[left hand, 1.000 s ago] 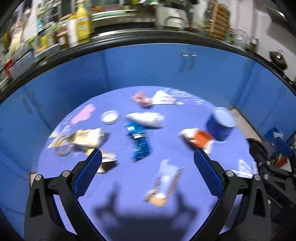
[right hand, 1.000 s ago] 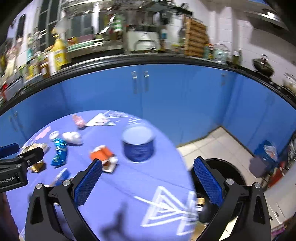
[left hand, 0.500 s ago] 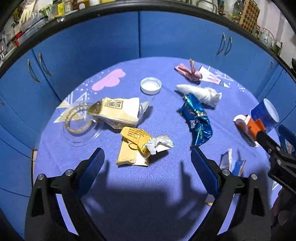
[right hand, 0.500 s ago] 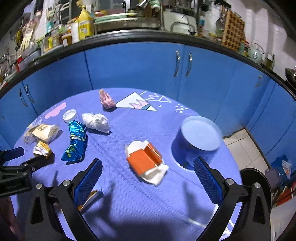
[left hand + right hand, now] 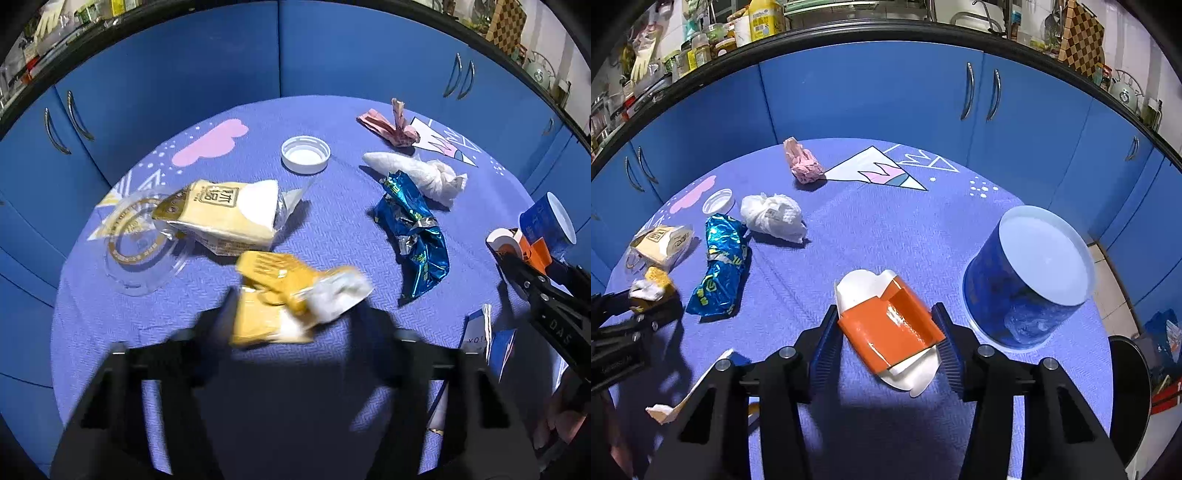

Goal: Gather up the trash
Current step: 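Grasp the yellow snack wrapper with left tool while right tool grasps the orange box, then carry both items to the black bin while right tool drops the orange box in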

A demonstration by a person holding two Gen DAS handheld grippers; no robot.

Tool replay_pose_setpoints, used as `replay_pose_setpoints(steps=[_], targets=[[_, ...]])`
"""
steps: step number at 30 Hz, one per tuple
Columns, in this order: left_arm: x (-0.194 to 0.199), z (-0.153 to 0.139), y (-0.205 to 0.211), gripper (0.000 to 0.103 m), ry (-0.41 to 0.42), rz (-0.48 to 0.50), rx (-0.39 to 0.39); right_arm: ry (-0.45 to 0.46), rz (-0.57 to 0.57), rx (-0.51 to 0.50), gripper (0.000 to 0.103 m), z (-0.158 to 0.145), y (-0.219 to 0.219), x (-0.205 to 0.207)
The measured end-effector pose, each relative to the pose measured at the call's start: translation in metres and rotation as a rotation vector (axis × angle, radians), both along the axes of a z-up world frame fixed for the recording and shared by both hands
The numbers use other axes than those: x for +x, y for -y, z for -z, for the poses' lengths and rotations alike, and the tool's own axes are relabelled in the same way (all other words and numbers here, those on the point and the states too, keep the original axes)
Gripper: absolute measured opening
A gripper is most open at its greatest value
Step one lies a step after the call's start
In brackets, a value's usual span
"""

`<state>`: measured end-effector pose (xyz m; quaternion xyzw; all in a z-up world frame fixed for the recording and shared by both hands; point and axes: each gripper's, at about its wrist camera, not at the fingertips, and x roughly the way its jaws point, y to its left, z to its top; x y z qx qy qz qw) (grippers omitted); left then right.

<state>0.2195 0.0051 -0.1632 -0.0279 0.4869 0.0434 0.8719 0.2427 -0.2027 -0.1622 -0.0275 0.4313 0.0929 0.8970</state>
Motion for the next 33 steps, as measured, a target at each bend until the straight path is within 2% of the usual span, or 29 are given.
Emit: replay_pose_setpoints(steps=[3, 11, 33], targets=[[-0.003, -0.003, -0.001, 0.043, -0.003, 0.010, -0.033, 0.004, -0.009, 0.002, 0.046, -0.004, -0.002, -0.008], [-0.023, -0.023, 0.004, 0.043, 0.052, 0.024, -0.020, 0.018, -0.010, 0.009, 0.041, -0.019, 0.000, -0.030], [-0.095, -0.092, 0.036, 0.043, 0.189, 0.105, -0.018, 0.144, 0.054, 0.002, 0.040, -0.084, 0.032, -0.114]])
